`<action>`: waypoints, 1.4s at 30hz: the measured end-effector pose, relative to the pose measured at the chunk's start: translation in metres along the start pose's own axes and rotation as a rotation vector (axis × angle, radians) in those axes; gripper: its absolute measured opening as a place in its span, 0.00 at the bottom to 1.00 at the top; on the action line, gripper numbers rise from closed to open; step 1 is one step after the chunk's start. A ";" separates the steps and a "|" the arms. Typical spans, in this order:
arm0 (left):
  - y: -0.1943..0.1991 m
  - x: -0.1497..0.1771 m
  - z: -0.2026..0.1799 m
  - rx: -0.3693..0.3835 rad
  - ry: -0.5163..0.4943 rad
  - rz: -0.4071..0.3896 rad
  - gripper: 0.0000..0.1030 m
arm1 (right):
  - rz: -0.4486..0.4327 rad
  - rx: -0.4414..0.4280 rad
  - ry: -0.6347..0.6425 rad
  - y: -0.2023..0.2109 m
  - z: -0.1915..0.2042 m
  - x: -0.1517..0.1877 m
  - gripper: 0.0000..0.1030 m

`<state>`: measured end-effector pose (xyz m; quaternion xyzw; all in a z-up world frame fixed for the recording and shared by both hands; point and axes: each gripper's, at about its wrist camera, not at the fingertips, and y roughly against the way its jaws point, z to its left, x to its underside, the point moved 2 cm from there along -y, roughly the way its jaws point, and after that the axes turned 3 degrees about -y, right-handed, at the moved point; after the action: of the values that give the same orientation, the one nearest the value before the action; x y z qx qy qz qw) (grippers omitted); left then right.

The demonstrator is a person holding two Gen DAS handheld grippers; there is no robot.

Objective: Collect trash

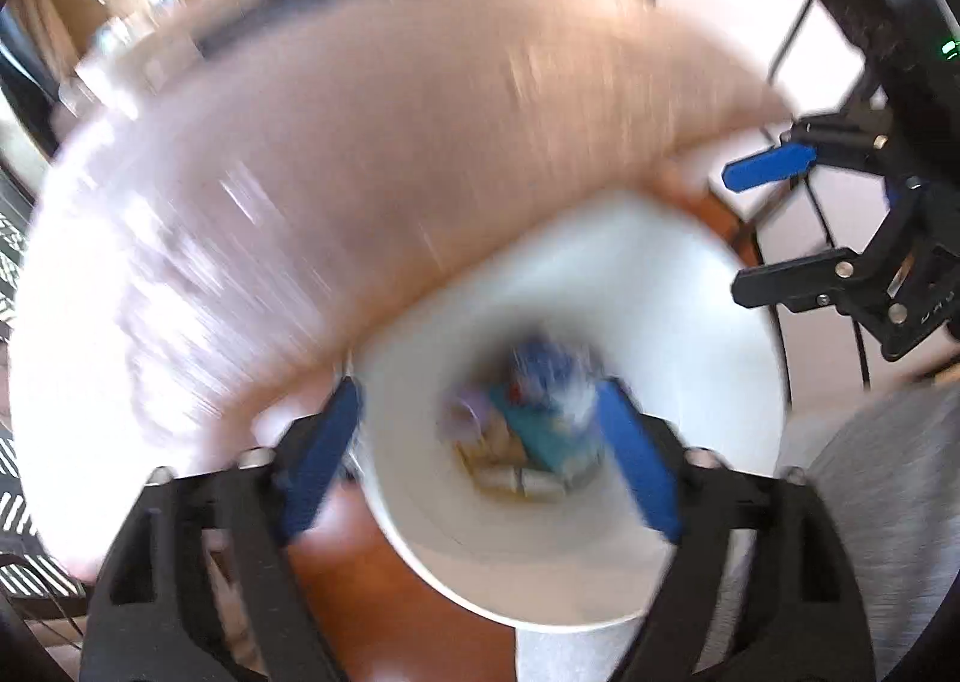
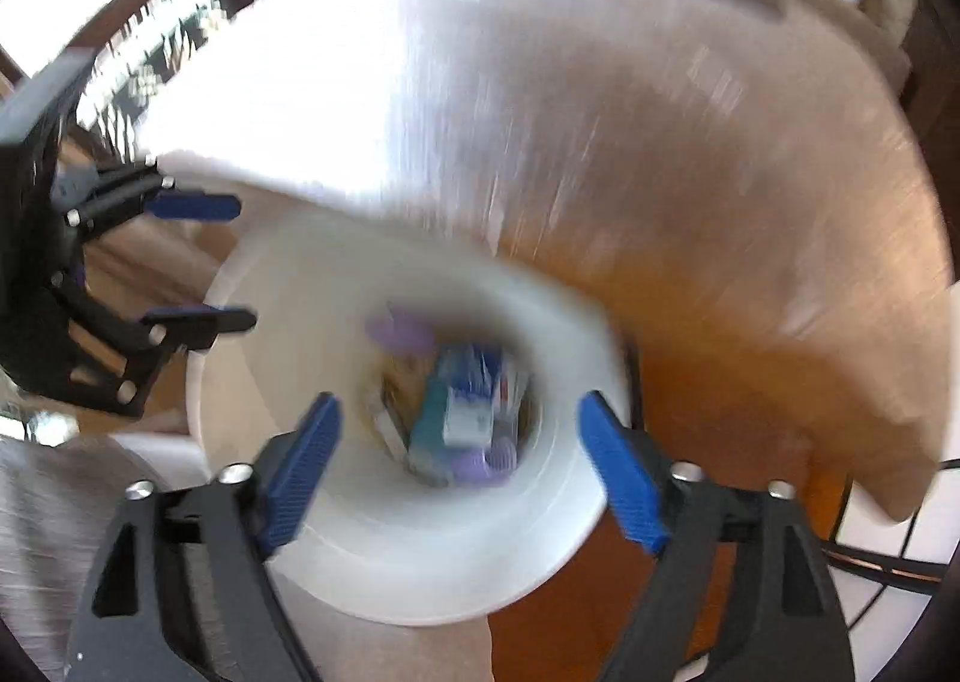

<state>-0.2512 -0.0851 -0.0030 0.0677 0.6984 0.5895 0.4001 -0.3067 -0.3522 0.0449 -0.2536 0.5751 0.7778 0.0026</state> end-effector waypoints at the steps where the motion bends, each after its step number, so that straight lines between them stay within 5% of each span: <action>1: 0.016 -0.012 0.009 -0.033 0.016 -0.065 0.98 | -0.069 0.030 -0.024 0.014 -0.009 -0.015 0.96; 5: 0.031 -0.052 0.063 -0.175 0.136 -0.211 0.98 | -0.218 0.178 -0.147 0.020 -0.060 -0.073 0.96; 9: 0.000 -0.081 0.128 -0.287 0.279 -0.218 0.98 | -0.254 0.254 -0.249 -0.003 -0.116 -0.121 0.96; 16: -0.053 -0.108 0.203 -0.336 0.430 -0.174 0.98 | -0.225 0.365 -0.318 -0.044 -0.198 -0.174 0.96; 25: -0.079 -0.116 0.246 -0.342 0.520 -0.138 0.98 | -0.235 0.385 -0.377 -0.066 -0.249 -0.196 0.96; 42: -0.088 -0.121 0.260 -0.348 0.538 -0.088 0.99 | -0.238 0.417 -0.376 -0.067 -0.247 -0.191 0.96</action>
<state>0.0295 0.0202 -0.0184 -0.1901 0.6700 0.6791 0.2317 -0.0239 -0.4954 0.0091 -0.1649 0.6781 0.6704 0.2521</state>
